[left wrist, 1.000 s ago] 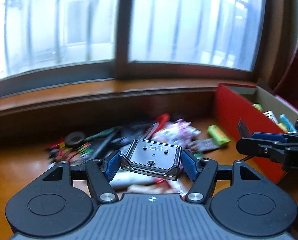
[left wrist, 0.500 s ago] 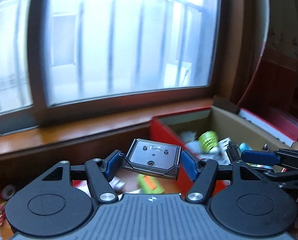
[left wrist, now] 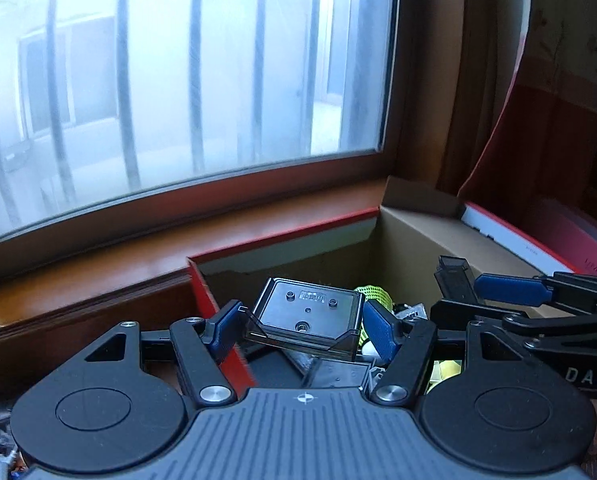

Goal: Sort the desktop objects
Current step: 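Carry the grey case with the left gripper while the right gripper carries the black tray to the box, then lower the case and tray into the box and open both grippers, then withdraw both open grippers above the filled box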

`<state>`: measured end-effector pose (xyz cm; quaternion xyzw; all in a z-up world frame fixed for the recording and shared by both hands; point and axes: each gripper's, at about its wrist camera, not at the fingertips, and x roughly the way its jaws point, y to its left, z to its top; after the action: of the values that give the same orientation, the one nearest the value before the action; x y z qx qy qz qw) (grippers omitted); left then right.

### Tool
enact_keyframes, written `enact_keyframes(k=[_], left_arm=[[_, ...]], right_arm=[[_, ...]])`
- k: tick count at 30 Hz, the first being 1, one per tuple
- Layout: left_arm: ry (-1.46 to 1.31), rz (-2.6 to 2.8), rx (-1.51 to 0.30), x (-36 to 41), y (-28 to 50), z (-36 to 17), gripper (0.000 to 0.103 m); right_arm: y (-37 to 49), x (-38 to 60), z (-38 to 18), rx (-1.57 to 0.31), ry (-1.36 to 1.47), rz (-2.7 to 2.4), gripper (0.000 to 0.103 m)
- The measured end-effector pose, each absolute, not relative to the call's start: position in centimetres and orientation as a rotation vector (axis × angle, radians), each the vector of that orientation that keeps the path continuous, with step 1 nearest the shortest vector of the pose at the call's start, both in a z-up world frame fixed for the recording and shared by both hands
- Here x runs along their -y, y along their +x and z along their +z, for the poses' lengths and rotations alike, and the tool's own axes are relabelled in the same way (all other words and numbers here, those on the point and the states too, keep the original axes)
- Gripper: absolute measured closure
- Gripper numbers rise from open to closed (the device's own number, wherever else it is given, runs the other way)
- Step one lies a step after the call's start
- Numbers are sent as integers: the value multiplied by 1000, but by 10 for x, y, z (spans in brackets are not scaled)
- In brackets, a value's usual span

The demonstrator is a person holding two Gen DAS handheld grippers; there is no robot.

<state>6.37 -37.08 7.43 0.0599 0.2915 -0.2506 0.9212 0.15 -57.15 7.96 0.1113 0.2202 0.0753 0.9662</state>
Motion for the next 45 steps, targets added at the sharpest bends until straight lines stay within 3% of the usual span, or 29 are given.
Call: enact_keyframes(k=[3, 6, 16, 22, 28, 45], left_arm=[[120, -510, -630, 376, 67, 70, 37], [131, -500, -651, 378, 65, 71, 28], [136, -493, -772, 358, 43, 88, 1], [226, -519, -780, 353, 10, 95, 0], [271, -548, -805, 349, -8, 92, 0], [290, -594, -808, 335, -24, 86, 0]], right_arm=[[16, 587, 71, -486, 231, 132, 39], [26, 595, 64, -539, 254, 122, 37], [9, 580, 79, -714, 205, 72, 7], [-32, 563, 105, -832, 169, 35, 1], [-62, 542, 105, -945, 150, -3, 1], [-82, 520, 88, -991, 210, -60, 1]])
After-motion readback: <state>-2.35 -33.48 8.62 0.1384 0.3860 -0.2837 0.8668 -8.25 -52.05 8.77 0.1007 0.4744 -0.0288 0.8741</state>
